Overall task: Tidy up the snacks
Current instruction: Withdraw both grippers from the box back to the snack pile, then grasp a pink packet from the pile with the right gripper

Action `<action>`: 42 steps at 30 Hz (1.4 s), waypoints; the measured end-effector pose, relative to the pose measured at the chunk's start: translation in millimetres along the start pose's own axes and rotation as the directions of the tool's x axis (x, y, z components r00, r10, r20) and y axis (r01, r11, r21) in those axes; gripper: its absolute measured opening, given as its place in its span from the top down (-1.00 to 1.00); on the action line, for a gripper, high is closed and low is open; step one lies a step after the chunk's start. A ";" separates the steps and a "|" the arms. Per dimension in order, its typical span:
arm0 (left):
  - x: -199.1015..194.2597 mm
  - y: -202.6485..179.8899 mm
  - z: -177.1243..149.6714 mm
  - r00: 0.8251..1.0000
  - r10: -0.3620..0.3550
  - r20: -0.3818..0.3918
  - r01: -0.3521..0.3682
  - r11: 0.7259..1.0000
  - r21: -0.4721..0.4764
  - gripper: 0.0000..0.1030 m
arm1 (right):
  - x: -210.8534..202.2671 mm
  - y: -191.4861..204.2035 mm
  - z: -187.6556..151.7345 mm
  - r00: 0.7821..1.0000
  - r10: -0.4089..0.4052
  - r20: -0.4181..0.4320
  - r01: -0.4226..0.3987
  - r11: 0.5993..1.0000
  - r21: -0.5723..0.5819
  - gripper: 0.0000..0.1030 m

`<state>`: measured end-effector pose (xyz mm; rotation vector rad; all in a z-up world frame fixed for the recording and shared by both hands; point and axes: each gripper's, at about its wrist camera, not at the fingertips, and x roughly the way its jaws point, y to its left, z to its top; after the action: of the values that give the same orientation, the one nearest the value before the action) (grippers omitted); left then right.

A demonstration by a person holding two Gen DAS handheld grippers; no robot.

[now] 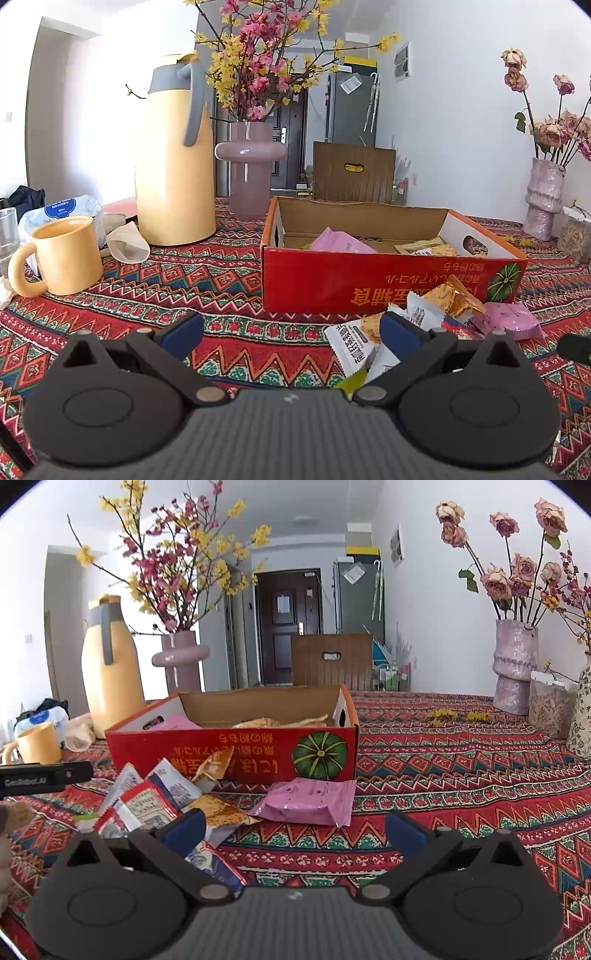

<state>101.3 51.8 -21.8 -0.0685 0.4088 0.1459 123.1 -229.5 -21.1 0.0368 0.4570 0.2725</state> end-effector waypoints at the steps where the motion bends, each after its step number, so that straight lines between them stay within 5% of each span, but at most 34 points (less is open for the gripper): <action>1: 0.6 0.5 -0.4 1.000 -0.002 -0.003 0.002 1.000 -0.004 -1.00 | 2.4 0.0 1.5 1.000 -0.005 -0.005 0.005 1.000 0.000 -1.00; 22: 5.3 5.4 -0.9 0.999 -0.025 -0.041 0.024 0.999 -0.036 -1.00 | 76.7 -6.0 41.6 0.989 -0.072 -0.129 0.069 0.997 -0.026 -1.00; 42: 4.7 7.8 -0.7 0.998 -0.040 -0.040 0.037 0.998 -0.058 -1.00 | 140.4 -4.8 31.0 0.949 -0.082 -0.306 0.084 0.996 -0.008 -1.00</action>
<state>104.2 60.0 -24.6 -0.1357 0.4444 0.1182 258.9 -195.7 -54.2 -0.0205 0.7664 0.1943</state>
